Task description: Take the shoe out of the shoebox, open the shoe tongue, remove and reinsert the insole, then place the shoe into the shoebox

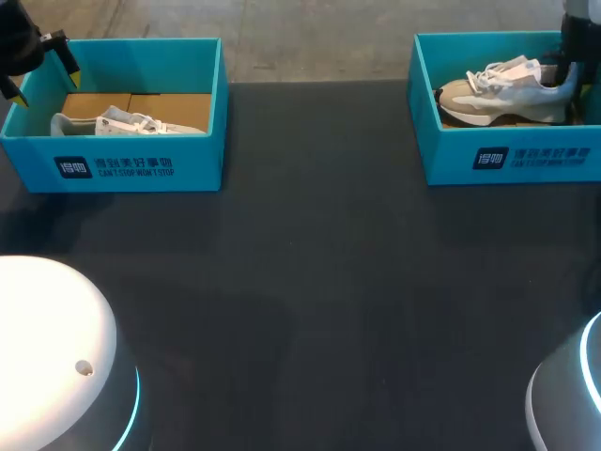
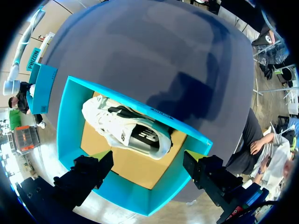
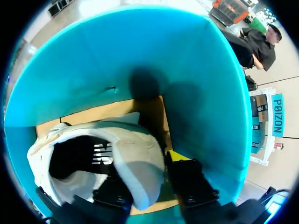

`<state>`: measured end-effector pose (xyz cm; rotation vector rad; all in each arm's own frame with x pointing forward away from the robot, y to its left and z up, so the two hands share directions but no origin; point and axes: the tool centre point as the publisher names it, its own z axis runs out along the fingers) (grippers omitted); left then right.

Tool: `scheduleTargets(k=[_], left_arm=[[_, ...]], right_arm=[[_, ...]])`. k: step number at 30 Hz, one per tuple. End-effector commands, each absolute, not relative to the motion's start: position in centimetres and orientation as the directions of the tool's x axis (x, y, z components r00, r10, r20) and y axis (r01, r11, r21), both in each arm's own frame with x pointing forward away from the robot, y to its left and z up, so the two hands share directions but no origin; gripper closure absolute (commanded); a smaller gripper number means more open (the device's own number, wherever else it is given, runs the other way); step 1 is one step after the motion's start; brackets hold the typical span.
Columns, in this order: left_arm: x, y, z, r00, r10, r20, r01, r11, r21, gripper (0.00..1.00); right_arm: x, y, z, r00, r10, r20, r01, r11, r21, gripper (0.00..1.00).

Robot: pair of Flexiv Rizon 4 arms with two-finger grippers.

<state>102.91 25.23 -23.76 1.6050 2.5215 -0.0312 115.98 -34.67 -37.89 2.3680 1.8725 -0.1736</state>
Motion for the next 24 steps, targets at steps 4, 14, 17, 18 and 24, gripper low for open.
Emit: scheduleTargets(k=[4,14,17,18,24], left_arm=[[103.0,25.3,-23.7,-0.414,0.900,-0.138,0.903,0.425,0.063,0.00],[103.0,25.3,-23.7,-0.414,0.900,-0.138,0.903,0.425,0.063,0.00],[103.0,25.3,-23.7,-0.414,0.900,-0.138,0.903,0.425,0.063,0.00],[103.0,25.3,-23.7,-0.414,0.900,-0.138,0.903,0.425,0.063,0.00],[103.0,25.3,-23.7,-0.414,0.900,-0.138,0.903,0.425,0.063,0.00]], right_arm=[[116.1,-34.5,-38.2,0.248,0.953,-0.172,0.968,-0.252,-0.005,1.00],[114.1,-34.7,-36.2,0.265,0.948,-0.176,0.963,-0.271,-0.008,1.00],[113.7,-34.9,-35.4,0.268,0.947,-0.177,0.962,-0.273,-0.002,1.00],[113.6,-34.9,-35.1,0.268,0.947,-0.177,0.962,-0.272,-0.001,1.00],[113.4,-35.3,-32.2,0.240,0.954,-0.179,0.971,-0.239,0.027,1.00]])
